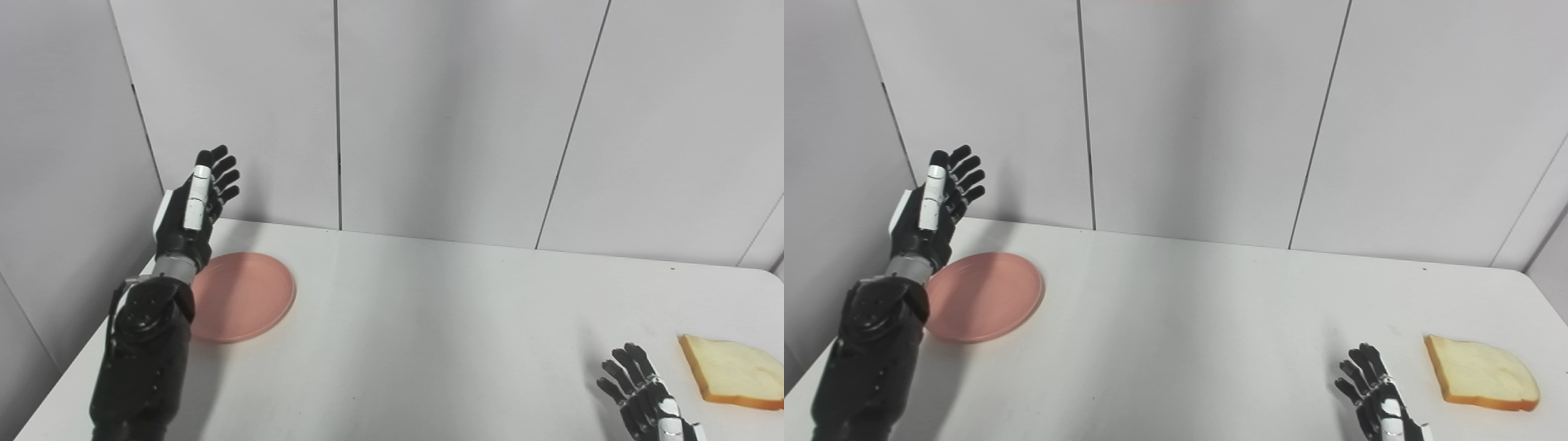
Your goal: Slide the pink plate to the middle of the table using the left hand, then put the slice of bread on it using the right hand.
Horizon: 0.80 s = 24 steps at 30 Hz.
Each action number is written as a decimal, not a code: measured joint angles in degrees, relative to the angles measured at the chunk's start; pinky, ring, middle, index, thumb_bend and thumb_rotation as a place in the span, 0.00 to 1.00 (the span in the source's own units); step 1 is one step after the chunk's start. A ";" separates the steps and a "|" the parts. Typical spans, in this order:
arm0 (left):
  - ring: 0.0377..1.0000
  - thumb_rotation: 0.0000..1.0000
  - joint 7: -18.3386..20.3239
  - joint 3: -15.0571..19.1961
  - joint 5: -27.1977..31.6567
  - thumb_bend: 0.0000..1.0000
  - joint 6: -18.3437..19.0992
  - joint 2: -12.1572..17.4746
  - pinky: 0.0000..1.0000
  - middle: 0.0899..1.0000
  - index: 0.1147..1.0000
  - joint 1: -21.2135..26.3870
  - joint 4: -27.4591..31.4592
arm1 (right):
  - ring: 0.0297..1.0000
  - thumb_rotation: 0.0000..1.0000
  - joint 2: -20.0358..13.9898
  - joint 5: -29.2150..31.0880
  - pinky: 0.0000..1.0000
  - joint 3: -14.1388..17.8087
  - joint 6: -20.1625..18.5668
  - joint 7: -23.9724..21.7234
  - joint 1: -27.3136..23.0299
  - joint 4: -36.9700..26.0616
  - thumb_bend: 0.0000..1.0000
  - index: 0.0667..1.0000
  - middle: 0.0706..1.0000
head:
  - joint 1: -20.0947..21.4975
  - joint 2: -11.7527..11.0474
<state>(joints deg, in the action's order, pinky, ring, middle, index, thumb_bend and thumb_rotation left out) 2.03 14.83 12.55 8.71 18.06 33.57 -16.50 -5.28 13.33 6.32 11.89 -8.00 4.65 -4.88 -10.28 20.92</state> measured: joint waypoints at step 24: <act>0.82 0.87 5.15 5.11 1.29 0.99 -24.94 5.66 0.75 0.86 0.86 6.00 -40.00 | 0.87 0.97 -0.10 -0.19 0.84 0.03 0.08 -0.11 0.25 0.00 0.74 0.88 0.87 | -0.09 0.62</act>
<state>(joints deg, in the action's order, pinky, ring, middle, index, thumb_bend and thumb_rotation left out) 7.18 19.95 13.84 -16.23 23.72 39.57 -56.49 -5.39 13.14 6.35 11.97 -8.10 4.89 -4.88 -10.37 21.53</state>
